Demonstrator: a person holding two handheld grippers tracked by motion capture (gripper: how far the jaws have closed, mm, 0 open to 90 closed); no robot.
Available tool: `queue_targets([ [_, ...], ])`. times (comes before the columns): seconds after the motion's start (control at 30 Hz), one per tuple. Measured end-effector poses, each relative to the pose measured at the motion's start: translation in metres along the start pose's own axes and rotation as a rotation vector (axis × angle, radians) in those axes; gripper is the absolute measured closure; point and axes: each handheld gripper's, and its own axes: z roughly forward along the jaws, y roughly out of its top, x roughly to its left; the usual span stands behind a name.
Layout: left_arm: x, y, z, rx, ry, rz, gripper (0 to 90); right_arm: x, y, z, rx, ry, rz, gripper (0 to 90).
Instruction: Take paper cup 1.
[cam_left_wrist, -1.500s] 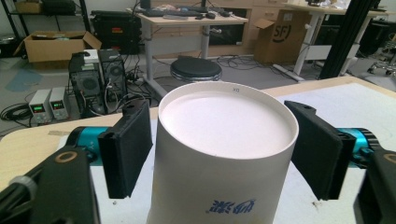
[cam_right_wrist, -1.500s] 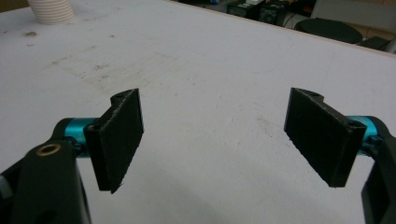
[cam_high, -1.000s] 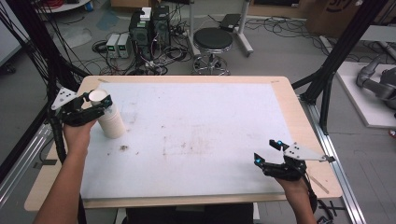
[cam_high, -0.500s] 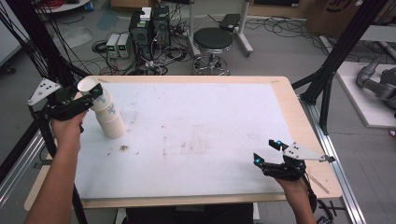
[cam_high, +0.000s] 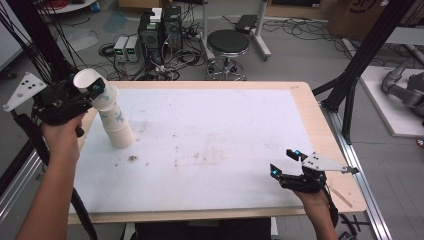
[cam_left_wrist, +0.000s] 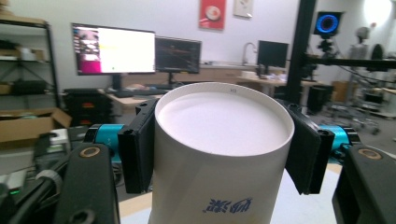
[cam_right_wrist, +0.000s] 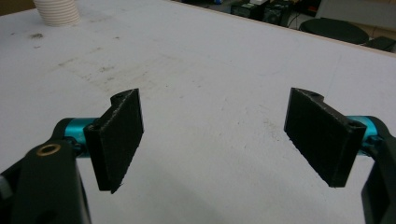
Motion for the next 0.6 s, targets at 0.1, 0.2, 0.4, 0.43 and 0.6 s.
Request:
queue_targets([
  [0.1,-0.009,-0.005,0.002,0.013,-0.056,-0.010,35.7,0.001,0.000,0.001,0.002,0.008,0.001,20.4],
  [0.2,-0.015,-0.010,0.004,0.024,-0.100,-0.013,35.6,0.002,0.001,0.003,0.001,0.018,-0.004,20.4],
  [0.4,-0.039,-0.027,0.011,0.056,-0.238,-0.025,35.6,0.004,0.003,0.008,-0.002,0.042,-0.005,20.3],
  [0.43,-0.043,-0.032,0.012,0.068,-0.248,-0.017,35.6,0.004,0.004,0.009,0.000,0.047,-0.004,20.3],
  [0.6,-0.062,-0.055,0.017,0.106,-0.307,-0.016,35.6,0.008,0.009,0.016,0.007,0.096,-0.004,20.3],
])
